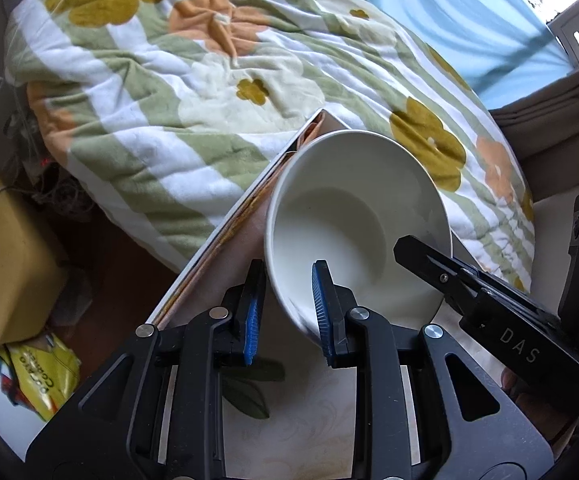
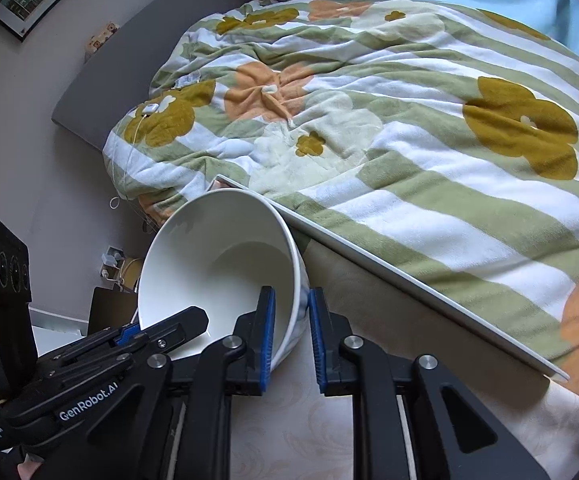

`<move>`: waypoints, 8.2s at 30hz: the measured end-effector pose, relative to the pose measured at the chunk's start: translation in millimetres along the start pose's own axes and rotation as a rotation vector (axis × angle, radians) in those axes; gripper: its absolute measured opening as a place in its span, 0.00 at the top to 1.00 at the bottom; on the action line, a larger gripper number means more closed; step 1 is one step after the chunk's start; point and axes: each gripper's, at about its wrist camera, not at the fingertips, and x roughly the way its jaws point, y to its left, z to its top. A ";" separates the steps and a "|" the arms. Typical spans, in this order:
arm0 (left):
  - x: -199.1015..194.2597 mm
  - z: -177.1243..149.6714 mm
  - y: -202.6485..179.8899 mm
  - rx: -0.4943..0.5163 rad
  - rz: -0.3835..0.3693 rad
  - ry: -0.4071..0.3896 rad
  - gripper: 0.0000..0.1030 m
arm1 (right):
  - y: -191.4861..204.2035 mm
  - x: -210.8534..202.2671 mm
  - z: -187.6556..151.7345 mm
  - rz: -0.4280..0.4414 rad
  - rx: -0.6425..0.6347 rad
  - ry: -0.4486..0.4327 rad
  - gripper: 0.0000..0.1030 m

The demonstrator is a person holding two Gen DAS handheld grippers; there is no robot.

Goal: Organize plates and bowls

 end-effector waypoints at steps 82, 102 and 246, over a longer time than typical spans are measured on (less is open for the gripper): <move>-74.2 -394.0 -315.0 0.774 0.138 0.066 0.79 | -168.2 -284.6 -372.7 -0.265 0.328 -0.140 0.85; -155.1 -376.9 -301.2 0.734 0.012 -0.179 0.76 | -154.7 -345.5 -381.0 -0.272 0.311 -0.312 0.85; -100.7 -240.9 -3.5 0.652 -0.010 0.128 0.82 | 58.7 -121.3 -309.7 -0.349 0.266 -0.085 0.85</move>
